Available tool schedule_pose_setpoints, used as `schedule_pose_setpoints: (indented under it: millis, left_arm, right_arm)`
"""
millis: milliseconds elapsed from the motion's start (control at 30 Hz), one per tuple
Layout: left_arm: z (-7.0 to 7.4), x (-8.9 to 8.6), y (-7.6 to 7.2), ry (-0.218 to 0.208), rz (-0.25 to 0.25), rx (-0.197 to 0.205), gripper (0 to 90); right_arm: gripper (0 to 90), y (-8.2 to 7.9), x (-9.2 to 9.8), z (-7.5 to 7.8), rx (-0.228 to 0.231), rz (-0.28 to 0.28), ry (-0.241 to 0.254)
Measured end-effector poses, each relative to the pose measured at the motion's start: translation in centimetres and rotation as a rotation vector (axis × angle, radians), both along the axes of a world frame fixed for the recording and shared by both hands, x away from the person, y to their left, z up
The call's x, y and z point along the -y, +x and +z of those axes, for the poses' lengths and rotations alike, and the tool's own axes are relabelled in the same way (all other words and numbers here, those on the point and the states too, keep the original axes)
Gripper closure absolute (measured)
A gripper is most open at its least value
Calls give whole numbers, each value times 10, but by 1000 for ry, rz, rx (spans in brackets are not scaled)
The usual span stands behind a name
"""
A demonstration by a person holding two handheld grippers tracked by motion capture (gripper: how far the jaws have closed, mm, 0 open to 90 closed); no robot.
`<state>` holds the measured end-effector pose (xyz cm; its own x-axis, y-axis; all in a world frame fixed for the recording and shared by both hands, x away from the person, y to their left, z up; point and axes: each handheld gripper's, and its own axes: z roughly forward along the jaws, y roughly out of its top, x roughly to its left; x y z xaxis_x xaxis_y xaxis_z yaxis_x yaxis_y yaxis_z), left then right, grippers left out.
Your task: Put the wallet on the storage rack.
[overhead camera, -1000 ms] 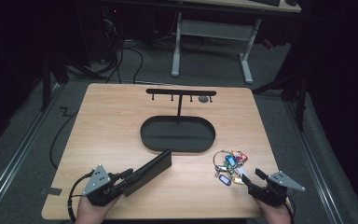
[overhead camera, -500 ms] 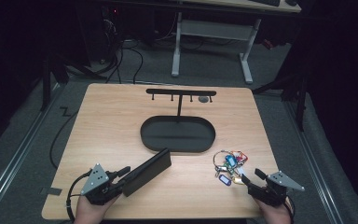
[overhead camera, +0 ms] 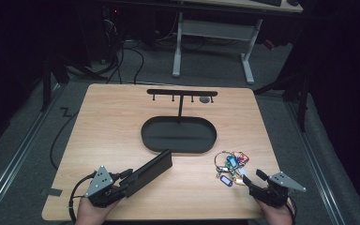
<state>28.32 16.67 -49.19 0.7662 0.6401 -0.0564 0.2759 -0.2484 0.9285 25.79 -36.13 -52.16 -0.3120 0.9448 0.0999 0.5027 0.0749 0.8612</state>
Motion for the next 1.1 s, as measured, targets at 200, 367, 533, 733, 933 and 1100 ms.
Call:
schedule_pose_setpoints:
  millis: [200,367,533,733,933,1100]
  left_arm:
    - [-1,2,-1,32,-10,6,626]
    - [-2,4,-3,59,-13,5,621]
    - [-3,4,-3,71,-14,-3,658]
    - [-4,4,-2,78,-20,-15,677]
    - [-3,5,-2,91,-22,-30,693]
    - [0,7,-3,112,-30,-43,719]
  right_arm:
    - [333,0,0,0,0,0,0]
    - [333,0,0,0,0,-2,1]
    - [332,-1,1,0,1,-2,3]
    - [333,0,0,0,2,1,0]
    - [332,0,0,0,-2,0,2]
    - [333,0,-1,0,-7,-1,5]
